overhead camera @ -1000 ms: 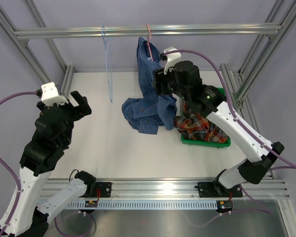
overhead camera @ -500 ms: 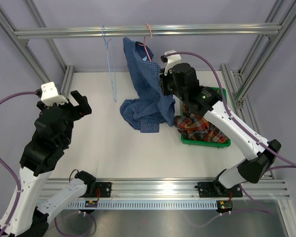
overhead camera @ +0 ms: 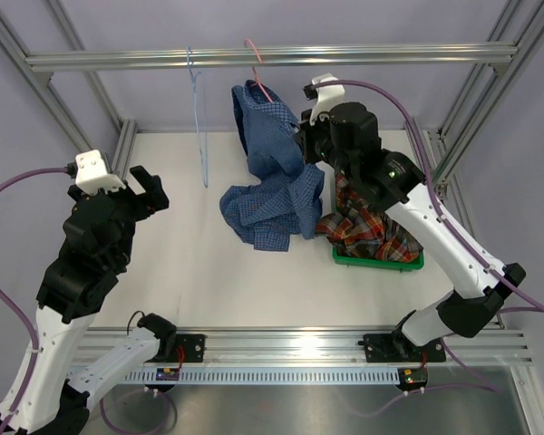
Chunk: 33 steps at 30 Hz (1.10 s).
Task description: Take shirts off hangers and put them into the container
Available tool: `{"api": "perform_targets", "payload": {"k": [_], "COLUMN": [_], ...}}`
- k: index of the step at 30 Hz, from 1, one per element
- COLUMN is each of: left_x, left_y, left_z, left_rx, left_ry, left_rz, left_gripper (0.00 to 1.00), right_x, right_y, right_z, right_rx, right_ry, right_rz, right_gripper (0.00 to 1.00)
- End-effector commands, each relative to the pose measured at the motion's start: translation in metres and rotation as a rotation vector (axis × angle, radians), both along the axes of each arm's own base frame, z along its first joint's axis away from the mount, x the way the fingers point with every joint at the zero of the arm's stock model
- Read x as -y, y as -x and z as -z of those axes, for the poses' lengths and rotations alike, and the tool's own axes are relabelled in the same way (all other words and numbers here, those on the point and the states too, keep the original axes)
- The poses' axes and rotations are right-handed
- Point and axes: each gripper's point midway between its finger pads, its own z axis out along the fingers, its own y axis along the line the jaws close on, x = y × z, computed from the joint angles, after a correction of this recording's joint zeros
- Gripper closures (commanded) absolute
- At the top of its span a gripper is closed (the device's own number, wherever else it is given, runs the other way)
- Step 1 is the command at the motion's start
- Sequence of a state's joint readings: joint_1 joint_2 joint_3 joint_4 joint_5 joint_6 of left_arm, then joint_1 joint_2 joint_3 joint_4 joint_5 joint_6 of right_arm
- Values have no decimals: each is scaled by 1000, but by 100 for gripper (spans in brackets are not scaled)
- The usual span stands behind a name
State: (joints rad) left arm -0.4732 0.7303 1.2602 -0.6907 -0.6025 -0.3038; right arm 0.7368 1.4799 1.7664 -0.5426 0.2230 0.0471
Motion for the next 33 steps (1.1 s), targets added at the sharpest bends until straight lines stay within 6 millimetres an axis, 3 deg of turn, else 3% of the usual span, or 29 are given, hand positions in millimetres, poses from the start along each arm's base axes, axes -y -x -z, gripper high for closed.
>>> {"api": "perform_targets", "payload": {"k": [1,4,14,24,26,27,29,30,31,32,33], "left_x": [8,9,20,26,33,36,43,48,49,55,58], "left_y": [-3,-2,8,8,8,8,8,4,4,3,0], "left_z": [-9,-14,-30,-30,-31,-33,-37,-36,-39,-40,-40], "left_rx": [45,56,93,98,101,106,112,95,86,74,55], "left_ry": [35,39,41,38,46,48,43,31,8,-4,-18], "left_rz": [32,46,141,177,212,231,271,286,301,330,344], "left_gripper": [9,9,9,12,12,12,13,14,14,14,14], "right_x": [-5,-11,-23,-22,-24,-28,-25,-27,-16,-11,-12], "right_y": [-2,-10,-50,-67,-74,-75,-63,-65,-51,-44,-41], "right_z": [-58,-72,-84,-95,-81,-64,-64,-37,-48,-46,-18], "right_rx": [115,125,159,190,155,121,111,73,91,92,38], "right_ry": [-57,-62,-8,-27,-11,11,-12,12,-12,-14,-10], "right_rz": [-7,-4,58,58,57,42,28,25,26,29,20], "right_gripper": [100,100,100,100,100,100,100,100,100,100,100]}}
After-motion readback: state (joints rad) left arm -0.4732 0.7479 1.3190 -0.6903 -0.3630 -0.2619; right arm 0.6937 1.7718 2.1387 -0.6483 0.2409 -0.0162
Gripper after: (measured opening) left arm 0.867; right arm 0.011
